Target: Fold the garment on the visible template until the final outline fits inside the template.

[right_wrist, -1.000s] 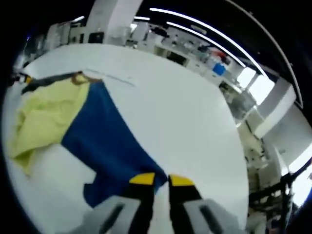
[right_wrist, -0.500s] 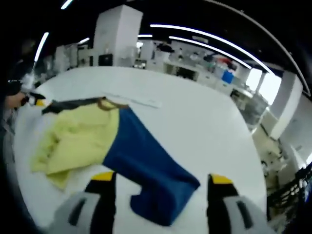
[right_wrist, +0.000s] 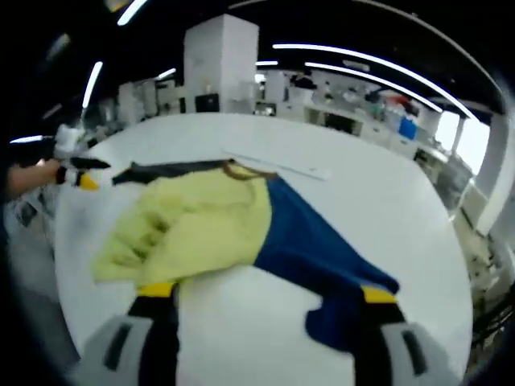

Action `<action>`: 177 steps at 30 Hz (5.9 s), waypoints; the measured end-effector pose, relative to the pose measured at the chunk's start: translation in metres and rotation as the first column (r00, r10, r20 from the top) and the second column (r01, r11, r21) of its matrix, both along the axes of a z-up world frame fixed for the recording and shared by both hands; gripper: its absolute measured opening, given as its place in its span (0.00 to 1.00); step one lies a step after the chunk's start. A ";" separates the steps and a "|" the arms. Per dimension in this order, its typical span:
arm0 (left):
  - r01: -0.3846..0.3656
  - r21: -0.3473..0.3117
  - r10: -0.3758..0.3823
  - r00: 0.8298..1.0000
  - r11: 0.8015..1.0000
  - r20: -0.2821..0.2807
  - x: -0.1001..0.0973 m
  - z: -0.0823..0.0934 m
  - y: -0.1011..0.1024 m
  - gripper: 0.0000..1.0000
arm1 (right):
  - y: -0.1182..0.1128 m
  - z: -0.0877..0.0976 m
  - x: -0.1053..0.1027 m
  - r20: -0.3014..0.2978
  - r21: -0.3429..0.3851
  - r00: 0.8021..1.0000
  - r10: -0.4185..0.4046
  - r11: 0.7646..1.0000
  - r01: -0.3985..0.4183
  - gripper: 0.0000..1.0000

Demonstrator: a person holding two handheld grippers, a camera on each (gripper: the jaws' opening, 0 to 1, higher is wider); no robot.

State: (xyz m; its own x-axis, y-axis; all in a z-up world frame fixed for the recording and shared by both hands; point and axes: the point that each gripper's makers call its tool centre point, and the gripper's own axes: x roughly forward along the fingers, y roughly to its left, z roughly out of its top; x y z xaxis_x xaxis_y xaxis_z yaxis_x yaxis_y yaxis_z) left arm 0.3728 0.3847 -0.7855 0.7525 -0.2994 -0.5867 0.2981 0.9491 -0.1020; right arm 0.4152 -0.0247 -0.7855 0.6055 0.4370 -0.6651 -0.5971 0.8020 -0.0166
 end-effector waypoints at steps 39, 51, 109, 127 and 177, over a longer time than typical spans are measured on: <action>-0.031 -0.148 0.036 0.999 0.988 0.030 -0.058 -0.017 -0.128 0.60 | 0.067 -0.050 -0.055 -0.018 0.139 0.974 -0.227 0.964 0.227 0.25; -0.060 -0.166 0.049 0.996 0.984 -0.072 -0.082 -0.042 -0.162 0.37 | 0.072 -0.058 -0.057 -0.034 0.120 0.971 -0.237 0.963 0.240 0.13; -0.078 -0.230 0.063 0.995 0.970 -0.071 -0.104 -0.002 -0.116 0.00 | 0.054 -0.015 -0.091 -0.097 0.187 0.988 -0.124 0.972 0.140 0.00; -0.095 -0.307 0.070 0.993 0.947 -0.091 -0.112 0.010 -0.068 0.00 | 0.017 -0.010 -0.113 -0.135 0.132 0.979 -0.156 0.976 0.174 0.00; -0.026 -0.054 0.013 0.974 0.998 -0.228 -0.150 -0.046 -0.070 0.18 | -0.001 -0.048 -0.154 -0.269 0.000 0.905 -0.329 0.940 0.342 0.28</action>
State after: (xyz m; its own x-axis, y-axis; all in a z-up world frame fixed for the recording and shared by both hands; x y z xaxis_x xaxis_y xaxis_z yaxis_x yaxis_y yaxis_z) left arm 0.2232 0.3145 -0.8311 0.6071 -0.3237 -0.7257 0.2423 0.9452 -0.2188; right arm 0.2608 -0.0254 -0.8333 0.5291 0.2723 -0.8037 -0.2707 0.9518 0.1443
